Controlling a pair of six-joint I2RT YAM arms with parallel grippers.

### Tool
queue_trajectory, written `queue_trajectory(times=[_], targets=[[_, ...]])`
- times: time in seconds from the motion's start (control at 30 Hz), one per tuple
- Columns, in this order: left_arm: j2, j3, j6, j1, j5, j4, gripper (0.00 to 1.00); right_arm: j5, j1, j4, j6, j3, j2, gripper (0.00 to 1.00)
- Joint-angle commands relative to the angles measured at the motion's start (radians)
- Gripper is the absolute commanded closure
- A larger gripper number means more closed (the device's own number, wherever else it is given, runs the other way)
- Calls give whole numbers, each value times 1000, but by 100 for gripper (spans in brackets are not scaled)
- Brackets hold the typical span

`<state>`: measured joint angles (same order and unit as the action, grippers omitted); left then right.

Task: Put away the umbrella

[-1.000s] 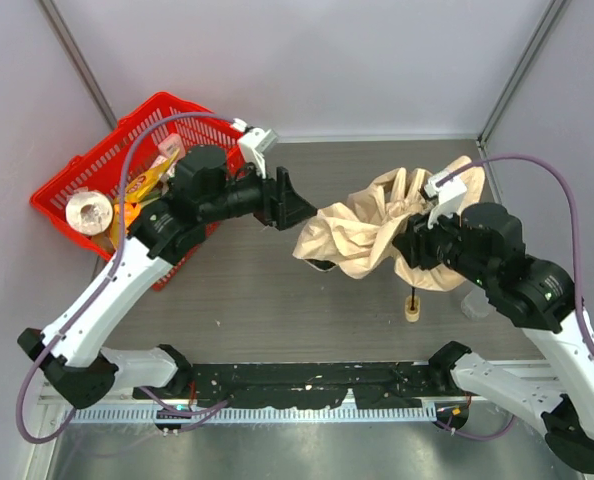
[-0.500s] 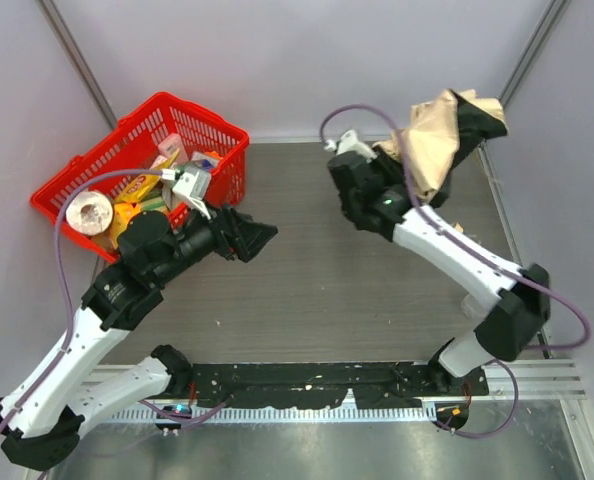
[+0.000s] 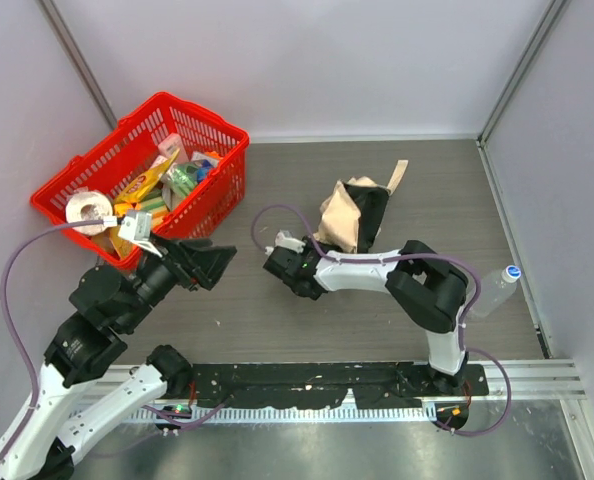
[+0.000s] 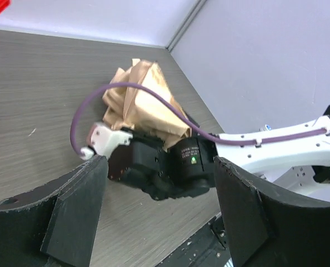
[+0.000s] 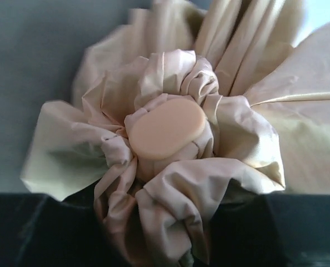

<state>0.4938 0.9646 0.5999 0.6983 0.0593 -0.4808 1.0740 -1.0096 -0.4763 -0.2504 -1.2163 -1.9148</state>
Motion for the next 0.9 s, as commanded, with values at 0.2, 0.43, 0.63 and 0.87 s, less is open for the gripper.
queue_trajectory(times=[0.2, 0.43, 0.63, 0.87], targets=[[-38, -96, 107, 0, 93, -45, 22, -1181, 43, -178, 126, 9, 10, 99], [-49, -158, 193, 0, 1, -41, 31, -1540, 155, -163, 118, 43, -59, 99], [-9, -277, 313, 0, -205, 88, 31, -1721, 226, -124, 82, 73, -56, 99], [107, -408, 402, 47, -215, 268, 23, -1732, 255, -84, 68, 87, -75, 99]])
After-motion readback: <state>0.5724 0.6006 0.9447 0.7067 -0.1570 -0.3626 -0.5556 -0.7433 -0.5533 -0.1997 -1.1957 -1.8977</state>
